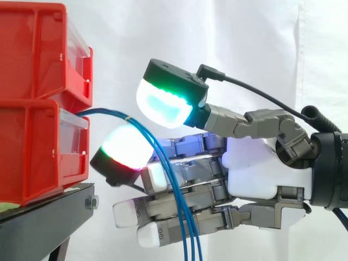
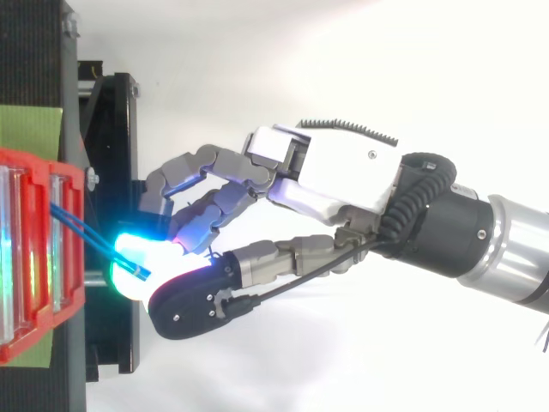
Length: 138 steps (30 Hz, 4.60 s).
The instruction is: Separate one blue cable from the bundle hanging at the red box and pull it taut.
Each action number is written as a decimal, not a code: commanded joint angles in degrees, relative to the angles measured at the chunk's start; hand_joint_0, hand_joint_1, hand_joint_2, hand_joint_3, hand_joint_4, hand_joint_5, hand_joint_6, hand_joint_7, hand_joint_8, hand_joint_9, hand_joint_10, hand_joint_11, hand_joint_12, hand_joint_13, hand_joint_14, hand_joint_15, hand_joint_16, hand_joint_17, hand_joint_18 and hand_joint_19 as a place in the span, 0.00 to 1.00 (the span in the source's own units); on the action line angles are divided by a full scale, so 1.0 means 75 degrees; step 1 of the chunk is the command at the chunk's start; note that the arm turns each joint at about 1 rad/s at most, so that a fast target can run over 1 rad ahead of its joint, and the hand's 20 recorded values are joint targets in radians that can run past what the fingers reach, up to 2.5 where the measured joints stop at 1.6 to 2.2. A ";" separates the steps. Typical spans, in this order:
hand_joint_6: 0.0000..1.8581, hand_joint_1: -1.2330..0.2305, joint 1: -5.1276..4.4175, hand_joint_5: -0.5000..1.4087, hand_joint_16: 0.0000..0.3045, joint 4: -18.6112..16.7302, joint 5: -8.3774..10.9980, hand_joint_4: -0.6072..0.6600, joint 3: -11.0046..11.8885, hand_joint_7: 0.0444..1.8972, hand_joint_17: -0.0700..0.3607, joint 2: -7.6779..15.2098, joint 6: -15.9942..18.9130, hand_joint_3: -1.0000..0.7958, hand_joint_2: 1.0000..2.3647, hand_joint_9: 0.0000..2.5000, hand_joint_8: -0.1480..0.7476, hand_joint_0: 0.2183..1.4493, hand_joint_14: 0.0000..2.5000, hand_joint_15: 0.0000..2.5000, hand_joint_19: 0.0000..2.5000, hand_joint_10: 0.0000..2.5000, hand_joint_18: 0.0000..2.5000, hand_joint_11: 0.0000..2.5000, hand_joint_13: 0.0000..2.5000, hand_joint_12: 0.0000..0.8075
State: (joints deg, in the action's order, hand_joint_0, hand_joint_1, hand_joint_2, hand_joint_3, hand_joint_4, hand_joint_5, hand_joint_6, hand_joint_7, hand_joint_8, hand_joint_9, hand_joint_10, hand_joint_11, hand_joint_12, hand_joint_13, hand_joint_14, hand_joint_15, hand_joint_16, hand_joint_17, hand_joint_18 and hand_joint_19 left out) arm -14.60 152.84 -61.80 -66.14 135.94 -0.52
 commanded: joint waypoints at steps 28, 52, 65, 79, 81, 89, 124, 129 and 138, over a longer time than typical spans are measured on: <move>0.51 0.21 -0.0034 0.16 0.12 -0.0106 0.0049 0.45 -0.0182 0.53 0.35 0.0003 0.0140 0.28 0.00 0.47 0.45 0.46 0.01 0.23 0.19 0.01 0.29 0.42 0.41 0.37; 0.49 0.52 -0.0034 0.17 0.13 -0.0106 0.0049 0.50 -0.0182 0.52 0.37 -0.0009 0.0164 0.28 0.00 0.50 0.49 0.30 0.01 0.26 0.22 0.01 0.31 0.43 0.44 0.41; 0.48 0.39 -0.0046 0.16 0.14 -0.0106 0.0049 0.54 -0.0182 0.51 0.39 -0.0009 0.0164 0.28 0.00 0.49 0.51 0.27 0.01 0.26 0.22 0.01 0.31 0.44 0.44 0.42; 0.49 0.39 -0.0057 0.14 0.16 -0.0106 0.0061 0.58 -0.0182 0.45 0.42 0.0003 0.0164 0.28 0.00 0.44 0.51 0.24 0.01 0.27 0.22 0.01 0.32 0.47 0.43 0.44; 0.48 0.40 -0.0057 0.14 0.16 -0.0106 0.0061 0.58 -0.0182 0.44 0.42 0.0003 0.0164 0.28 0.00 0.44 0.52 0.23 0.01 0.27 0.22 0.01 0.32 0.47 0.44 0.44; 0.48 0.34 -0.0069 0.14 0.15 -0.0094 0.0084 0.53 -0.0182 0.45 0.40 -0.0009 0.0164 0.28 0.00 0.45 0.47 0.35 0.01 0.28 0.23 0.01 0.32 0.48 0.44 0.41; 0.49 0.39 0.0025 0.14 0.15 -0.0012 0.0084 0.51 -0.0193 0.49 0.40 0.0003 0.0128 0.41 0.01 0.46 0.49 0.34 0.01 0.29 0.24 0.01 0.31 0.49 0.44 0.41; 0.50 0.33 0.0025 0.14 0.15 0.0000 0.0084 0.51 -0.0193 0.47 0.40 -0.0009 0.0093 0.41 0.01 0.44 0.48 0.36 0.01 0.28 0.24 0.01 0.31 0.49 0.43 0.41; 0.50 0.28 0.0036 0.14 0.14 -0.0223 0.0073 0.52 -0.0545 0.46 0.39 0.0003 0.0070 0.28 0.00 0.44 0.46 0.42 0.01 0.28 0.23 0.01 0.31 0.49 0.43 0.39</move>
State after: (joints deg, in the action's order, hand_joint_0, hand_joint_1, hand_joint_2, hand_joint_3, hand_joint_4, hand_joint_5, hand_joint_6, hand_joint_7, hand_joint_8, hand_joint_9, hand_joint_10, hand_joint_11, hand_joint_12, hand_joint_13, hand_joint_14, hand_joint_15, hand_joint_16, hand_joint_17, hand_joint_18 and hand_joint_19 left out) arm -14.34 152.27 -61.24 -69.08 135.95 -0.01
